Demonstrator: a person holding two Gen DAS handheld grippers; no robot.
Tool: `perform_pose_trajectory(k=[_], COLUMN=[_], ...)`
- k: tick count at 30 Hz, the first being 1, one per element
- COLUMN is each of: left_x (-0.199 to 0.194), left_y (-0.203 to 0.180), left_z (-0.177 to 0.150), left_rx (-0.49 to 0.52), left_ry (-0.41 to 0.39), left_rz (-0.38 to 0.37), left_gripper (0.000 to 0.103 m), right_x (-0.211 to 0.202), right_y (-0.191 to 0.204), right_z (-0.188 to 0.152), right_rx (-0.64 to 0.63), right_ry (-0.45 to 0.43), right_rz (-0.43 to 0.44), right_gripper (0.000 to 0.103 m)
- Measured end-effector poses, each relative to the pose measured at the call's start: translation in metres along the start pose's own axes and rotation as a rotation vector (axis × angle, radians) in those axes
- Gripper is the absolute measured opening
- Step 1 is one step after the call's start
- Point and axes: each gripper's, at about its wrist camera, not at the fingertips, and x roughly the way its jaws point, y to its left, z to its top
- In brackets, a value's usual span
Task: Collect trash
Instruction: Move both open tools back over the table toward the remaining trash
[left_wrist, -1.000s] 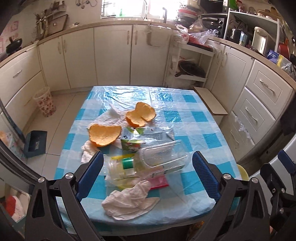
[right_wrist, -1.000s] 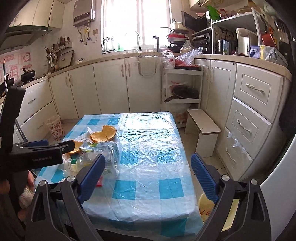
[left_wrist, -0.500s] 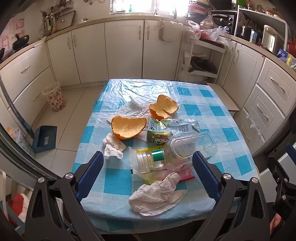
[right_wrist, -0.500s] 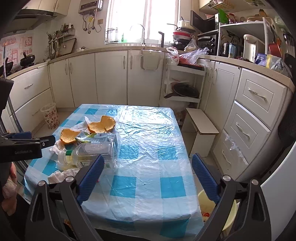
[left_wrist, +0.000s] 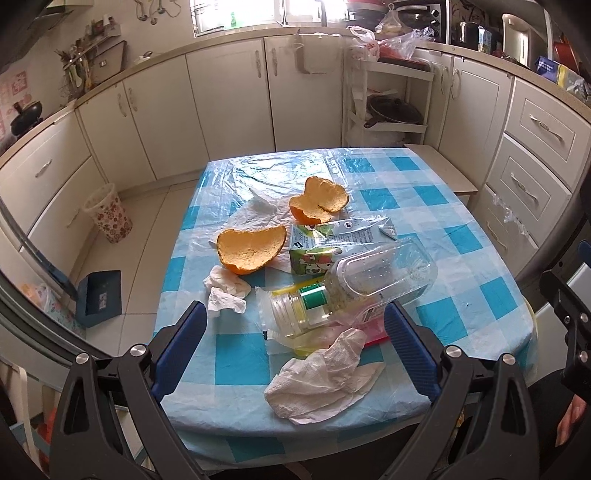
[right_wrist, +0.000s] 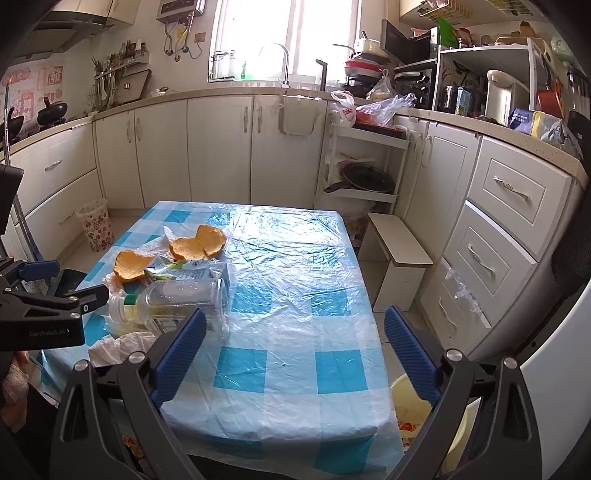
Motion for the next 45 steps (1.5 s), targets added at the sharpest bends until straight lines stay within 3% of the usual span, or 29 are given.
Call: perform_pose_trajectory(k=[17,33,45], left_x=[0.011,0.024,0.035], left_y=[0.017,-0.020,-0.016], left_z=[-0.024,-0.035,-0.035], left_rx=[0.083,0.276,0.263], left_ry=[0.094,0.129,0.155], left_rz=[0.006,0.046,0.063], left_gripper=[0.093,0.093,0.092], right_x=[0.011,0.017,0.023], right_y=[0.011,0.015,0.015], right_z=[-0.002,-0.002,-0.001], right_rx=[-0.056,-0.070,-0.071], right_ry=[0.051,0.071,0.086], right_rz=[-0.073,-0.057,-0.053], right_gripper=[0.094,0.095,0.095])
